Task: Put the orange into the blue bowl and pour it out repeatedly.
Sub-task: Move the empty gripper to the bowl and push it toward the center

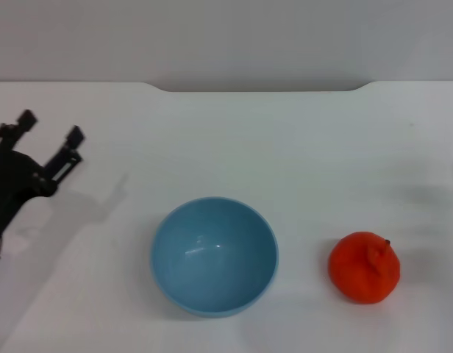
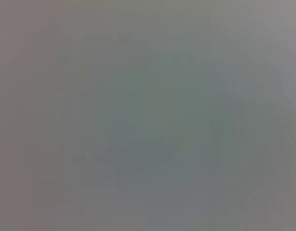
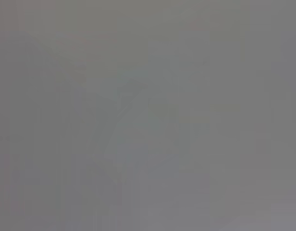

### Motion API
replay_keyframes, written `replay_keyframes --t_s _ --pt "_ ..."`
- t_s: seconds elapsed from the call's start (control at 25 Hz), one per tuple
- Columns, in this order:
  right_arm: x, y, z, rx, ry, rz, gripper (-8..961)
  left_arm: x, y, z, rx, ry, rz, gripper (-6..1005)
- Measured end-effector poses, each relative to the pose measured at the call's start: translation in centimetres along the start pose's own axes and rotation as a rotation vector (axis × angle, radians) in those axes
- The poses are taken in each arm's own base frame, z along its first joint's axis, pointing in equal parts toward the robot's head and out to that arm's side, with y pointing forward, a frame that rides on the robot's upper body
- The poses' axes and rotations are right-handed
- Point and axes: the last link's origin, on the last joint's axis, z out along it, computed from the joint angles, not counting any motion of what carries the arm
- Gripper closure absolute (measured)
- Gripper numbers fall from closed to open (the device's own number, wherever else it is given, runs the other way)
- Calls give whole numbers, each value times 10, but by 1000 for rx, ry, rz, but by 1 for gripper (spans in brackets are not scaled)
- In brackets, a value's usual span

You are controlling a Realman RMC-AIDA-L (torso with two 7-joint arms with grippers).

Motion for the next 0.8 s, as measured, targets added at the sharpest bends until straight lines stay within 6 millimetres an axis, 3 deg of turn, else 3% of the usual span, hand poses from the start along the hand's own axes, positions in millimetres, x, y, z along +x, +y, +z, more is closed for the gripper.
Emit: replay_keyframes --t_s 0.28,0.64,0.8 --pt "6 26 -35 -32 -63 -195 453 1 -15 -9 100 6 -5 199" --pt "8 23 -40 -32 -50 -187 454 3 -8 -5 51 24 -43 200" --pt "7 21 -40 -25 -56 -189 453 17 -9 18 -24 51 -151 200"
